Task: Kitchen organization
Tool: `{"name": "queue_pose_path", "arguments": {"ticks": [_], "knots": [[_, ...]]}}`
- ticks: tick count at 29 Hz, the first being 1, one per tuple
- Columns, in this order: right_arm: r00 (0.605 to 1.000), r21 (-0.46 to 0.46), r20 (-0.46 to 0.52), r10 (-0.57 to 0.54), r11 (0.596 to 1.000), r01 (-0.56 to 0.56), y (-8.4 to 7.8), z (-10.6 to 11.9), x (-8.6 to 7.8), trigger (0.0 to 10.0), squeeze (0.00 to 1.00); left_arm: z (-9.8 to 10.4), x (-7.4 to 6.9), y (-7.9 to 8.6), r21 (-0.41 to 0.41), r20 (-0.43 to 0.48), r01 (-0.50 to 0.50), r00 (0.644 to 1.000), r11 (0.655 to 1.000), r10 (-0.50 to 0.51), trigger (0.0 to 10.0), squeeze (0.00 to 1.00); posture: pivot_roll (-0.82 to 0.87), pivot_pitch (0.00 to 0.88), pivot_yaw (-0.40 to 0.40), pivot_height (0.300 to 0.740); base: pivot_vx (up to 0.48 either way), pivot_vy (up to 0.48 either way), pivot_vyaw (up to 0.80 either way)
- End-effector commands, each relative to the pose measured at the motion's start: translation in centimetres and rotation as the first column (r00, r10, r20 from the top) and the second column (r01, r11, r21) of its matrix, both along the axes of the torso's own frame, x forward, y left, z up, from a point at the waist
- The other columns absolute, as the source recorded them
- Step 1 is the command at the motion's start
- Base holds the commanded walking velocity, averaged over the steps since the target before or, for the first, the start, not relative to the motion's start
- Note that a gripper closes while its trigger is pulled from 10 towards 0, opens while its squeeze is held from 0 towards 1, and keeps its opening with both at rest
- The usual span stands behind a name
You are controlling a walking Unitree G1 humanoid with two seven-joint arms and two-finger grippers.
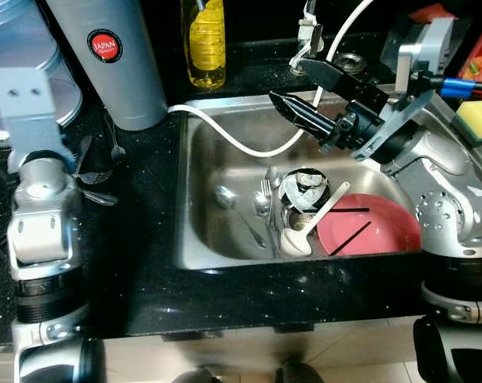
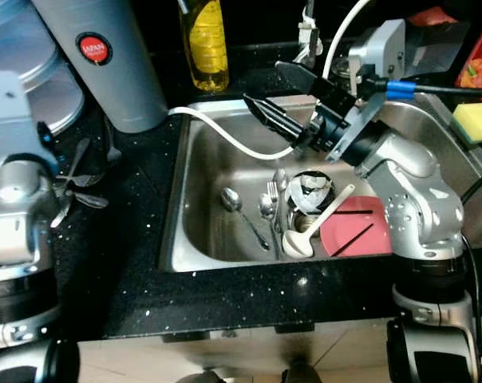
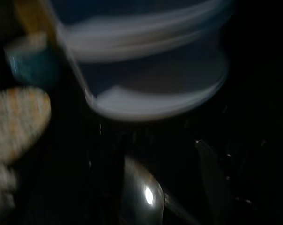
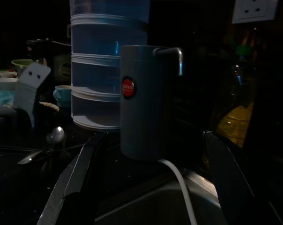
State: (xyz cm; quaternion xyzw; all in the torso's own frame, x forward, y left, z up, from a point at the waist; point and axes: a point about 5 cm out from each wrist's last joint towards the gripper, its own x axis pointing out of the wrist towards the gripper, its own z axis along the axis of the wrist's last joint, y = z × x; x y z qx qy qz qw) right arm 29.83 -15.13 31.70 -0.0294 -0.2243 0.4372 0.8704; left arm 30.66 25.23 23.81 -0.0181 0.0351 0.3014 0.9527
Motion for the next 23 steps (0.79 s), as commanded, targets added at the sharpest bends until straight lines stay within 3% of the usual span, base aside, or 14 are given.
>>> {"name": "queue_pose_path", "arguments": {"ticks": [1, 3, 8, 9, 12, 18, 21, 23], "knots": [[1.0, 0.002, 0.01, 0.01, 1.0, -0.01, 0.2, 0.0, -0.1, 10.0, 0.0, -1.5, 0.1, 0.2, -0.158, -0.048, -0.025, 0.999, 0.987, 0.017, 10.0, 1.0, -0.03, 0.081, 0.094, 0.74, 0.0, 0.0, 0.0], [1.0, 0.003, 0.01, 0.01, 1.0, -0.01, 0.2, 0.0, -0.1, 10.0, 0.0, -2.4, 0.3, -0.2, -0.309, -0.066, -0.03, 0.998, 0.95, 0.01, 10.0, 1.0, -0.03, 0.082, 0.095, 0.74, 0.0, 0.0, 0.0], [1.0, 0.003, 0.009, 0.01, 1.0, -0.01, 0.2, 0.0, -0.1, 10.0, 0.0, -3.0, 0.6, -0.5, -0.426, -0.083, -0.065, 0.996, 0.902, 0.033, 10.0, 1.0, -0.03, 0.085, 0.097, 0.74, 0.0, 0.0, 0.0], [1.0, 0.003, 0.01, 0.01, 1.0, -0.01, 0.2, 0.0, -0.1, 10.0, 0.0, -2.9, 0.7, -0.7, -0.439, -0.082, -0.065, 0.996, 0.896, 0.033, 10.0, 0.0, -0.03, 0.086, 0.097, 0.74, 0.0, 0.0, 0.0], [1.0, 0.004, 0.009, 0.009, 1.0, -0.009, 0.2, 0.0, -0.1, 10.0, 0.0, -2.8, 1.0, -1.0, -0.446, -0.088, -0.066, 0.996, 0.893, 0.029, 10.0, 0.0, -0.03, 0.087, 0.098, 0.74, 0.0, 0.0, 0.0], [1.0, 0.006, 0.01, 0.007, 1.0, -0.007, 0.2, 0.0, -0.2, 10.0, 0.0, -3.7, 1.0, -1.1, -0.516, -0.167, -0.142, 0.984, 0.845, 0.063, 10.0, 0.0, -0.03, 0.09, 0.103, 0.74, 0.0, 0.0, 0.0], [1.0, 0.006, 0.009, 0.005, 1.0, -0.005, 0.2, 0.0, -0.3, 10.0, 0.0, -3.8, 1.0, -1.0, -0.508, -0.186, -0.157, 0.98, 0.847, 0.07, 10.0, 0.0, -0.03, 0.094, 0.105, 0.74, 0.0, 0.0, 0.0], [1.0, 0.006, 0.008, 0.004, 1.0, -0.004, 0.1, 0.0, -0.3, 10.0, 0.0, -3.9, 0.9, -1.0, -0.503, -0.192, -0.164, 0.979, 0.849, 0.076, 9.5, 0.0, -0.03, 0.094, 0.105, 0.74, 0.0, 0.0, 0.0]]}}
